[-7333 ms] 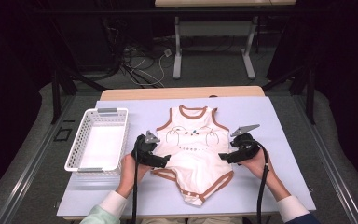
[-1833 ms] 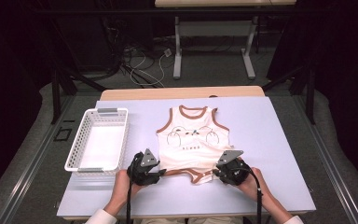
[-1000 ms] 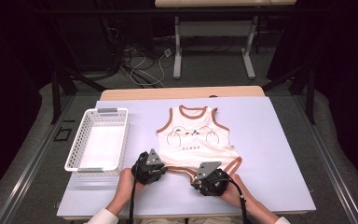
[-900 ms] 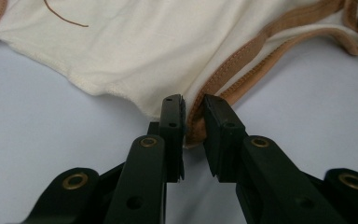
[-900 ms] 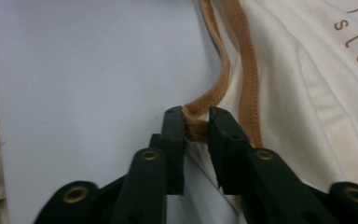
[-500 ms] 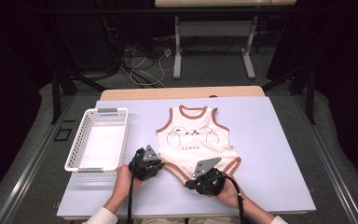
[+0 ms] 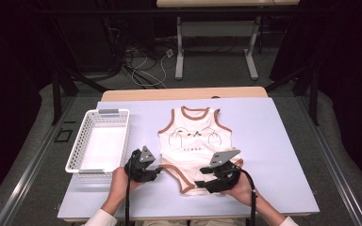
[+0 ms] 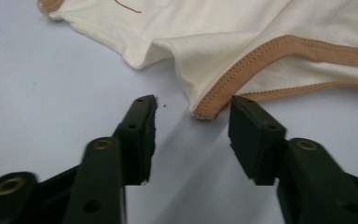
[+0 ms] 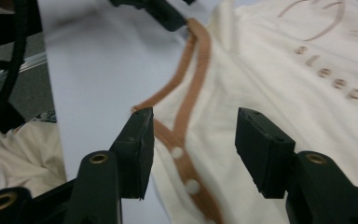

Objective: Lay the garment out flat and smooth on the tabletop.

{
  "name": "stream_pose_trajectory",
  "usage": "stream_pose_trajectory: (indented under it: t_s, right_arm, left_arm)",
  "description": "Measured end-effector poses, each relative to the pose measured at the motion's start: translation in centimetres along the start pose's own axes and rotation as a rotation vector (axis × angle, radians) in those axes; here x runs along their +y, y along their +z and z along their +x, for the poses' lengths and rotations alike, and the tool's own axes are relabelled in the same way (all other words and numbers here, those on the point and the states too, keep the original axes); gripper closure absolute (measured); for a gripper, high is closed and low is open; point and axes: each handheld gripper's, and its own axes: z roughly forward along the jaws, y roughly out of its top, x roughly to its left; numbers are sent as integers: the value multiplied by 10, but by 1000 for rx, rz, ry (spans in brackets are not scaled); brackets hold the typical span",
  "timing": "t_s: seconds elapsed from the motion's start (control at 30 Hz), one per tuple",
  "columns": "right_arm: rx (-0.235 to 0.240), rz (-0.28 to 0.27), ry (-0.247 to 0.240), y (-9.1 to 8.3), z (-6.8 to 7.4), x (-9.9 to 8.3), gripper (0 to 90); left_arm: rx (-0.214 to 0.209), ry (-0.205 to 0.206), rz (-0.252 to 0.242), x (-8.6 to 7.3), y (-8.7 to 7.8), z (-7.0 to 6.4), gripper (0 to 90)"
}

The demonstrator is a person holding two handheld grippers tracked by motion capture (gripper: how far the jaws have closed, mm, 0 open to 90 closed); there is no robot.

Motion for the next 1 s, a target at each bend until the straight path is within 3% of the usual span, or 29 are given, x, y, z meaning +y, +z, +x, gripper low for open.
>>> stream_pose_trajectory:
  t_s: [0.23,0.33,0.57,0.83,1.0]
  right_arm:
    - [-118,10,12,-24,-14,-21,530]
    - [-129,35,20,-27,-15,-27,546]
    - [-112,93,14,-25,-14,-35,536]
    - [-99,124,1,-22,-7,-41,551]
    - [-104,139,-17,-20,-3,-43,591]
  left_arm:
    - [-21,3,-24,1,-7,-11,354]
    - [-48,2,-37,2,-8,-17,325]
    - [-106,25,-58,4,-7,-32,265]
    - [-164,53,-69,8,-3,-47,235]
    - [-198,100,-52,12,2,-59,260]
